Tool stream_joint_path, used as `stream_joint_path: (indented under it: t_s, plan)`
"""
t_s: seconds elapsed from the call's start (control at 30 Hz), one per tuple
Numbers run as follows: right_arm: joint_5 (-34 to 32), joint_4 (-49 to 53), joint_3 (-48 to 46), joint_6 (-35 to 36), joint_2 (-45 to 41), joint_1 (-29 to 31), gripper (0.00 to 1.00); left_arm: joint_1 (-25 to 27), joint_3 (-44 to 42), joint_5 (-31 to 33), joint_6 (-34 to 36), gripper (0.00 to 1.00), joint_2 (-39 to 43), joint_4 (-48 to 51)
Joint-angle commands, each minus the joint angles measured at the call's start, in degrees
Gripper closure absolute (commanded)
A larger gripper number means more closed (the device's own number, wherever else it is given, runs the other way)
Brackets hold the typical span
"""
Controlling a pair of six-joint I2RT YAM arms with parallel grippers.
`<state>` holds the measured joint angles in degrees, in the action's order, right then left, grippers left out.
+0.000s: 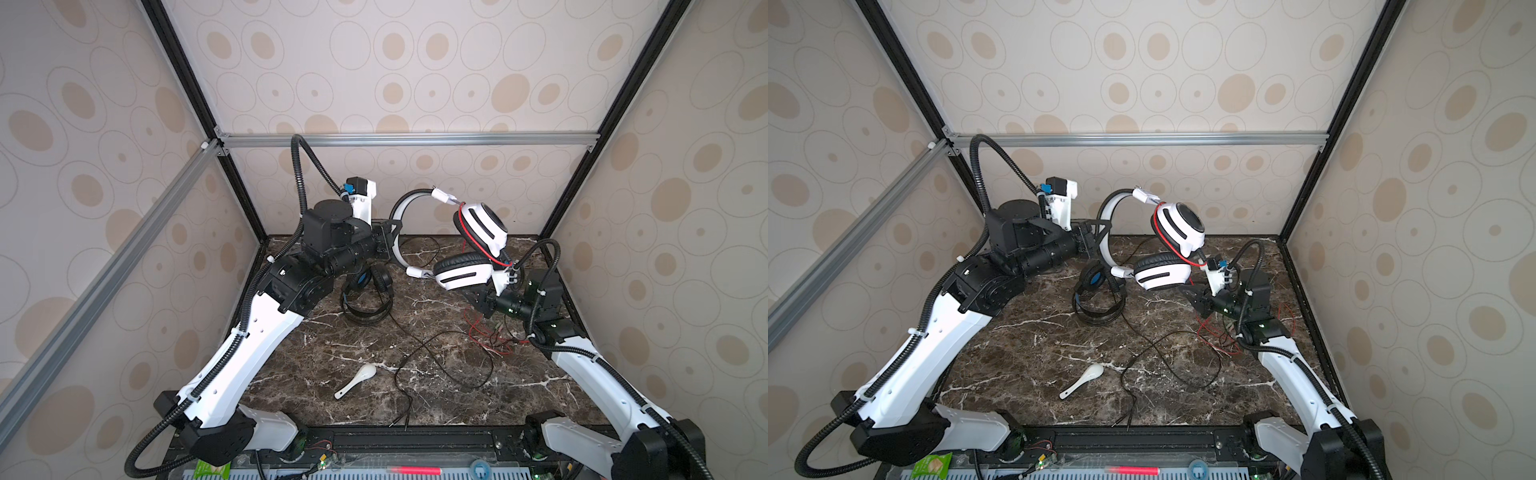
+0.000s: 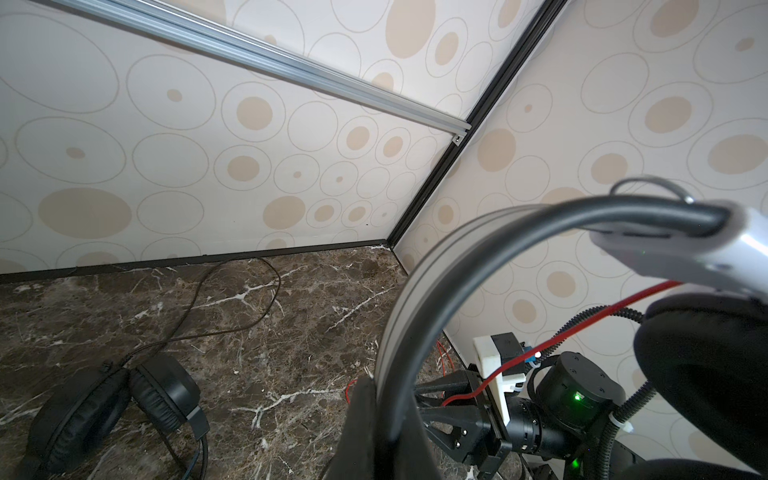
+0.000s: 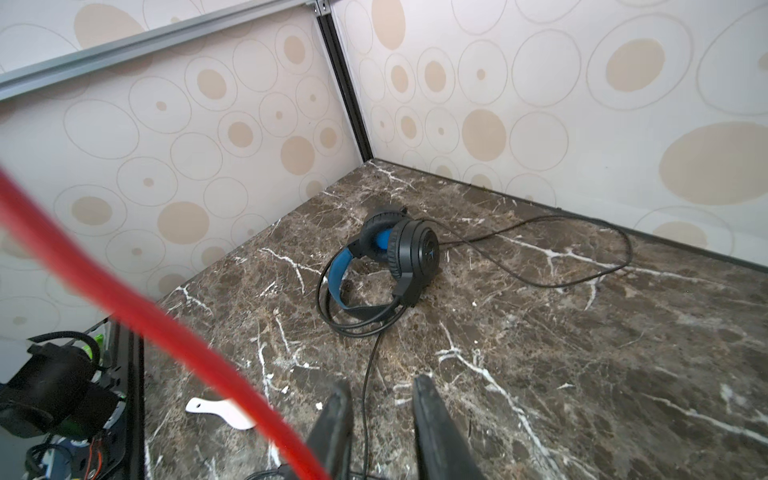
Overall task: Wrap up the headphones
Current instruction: 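Pull the red cable toward the robot with the right gripper while the left holds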
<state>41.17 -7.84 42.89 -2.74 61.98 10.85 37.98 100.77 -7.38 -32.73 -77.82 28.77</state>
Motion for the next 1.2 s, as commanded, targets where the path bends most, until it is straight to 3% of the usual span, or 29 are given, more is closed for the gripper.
stream_joint_path:
  t_s: [0.0,0.13,0.23,0.5,0.9,1.17]
  plan:
    - [0.6,1.19,-0.72,1.28,-0.97,0.44,0.8,-0.06,3.56,-0.03,-3.42,1.0,0.51,-6.02]
    - [-1.61,3.75,-0.66,1.37,-1.23,2.46,0.89,-0.17,4.01,2.86,-5.27,1.0,0.98,-7.01]
    - [-8.84,4.85,-1.67,0.43,-2.65,4.88,0.93,-0.18,1.54,7.02,-8.14,1.0,2.39,-10.68]
    - [-32.91,6.67,-3.2,-4.02,-7.24,19.51,0.95,-0.87,-1.8,12.59,-14.71,1.0,2.18,-15.84]
    - [-54.26,13.02,-0.44,-4.38,-5.97,35.41,0.96,-1.43,-3.76,20.51,-21.4,1.0,-2.16,-14.3]
    - [-58.55,16.96,3.49,-3.04,-3.63,40.39,0.97,-1.37,-5.05,30.5,-19.49,1.0,-5.72,-11.63]
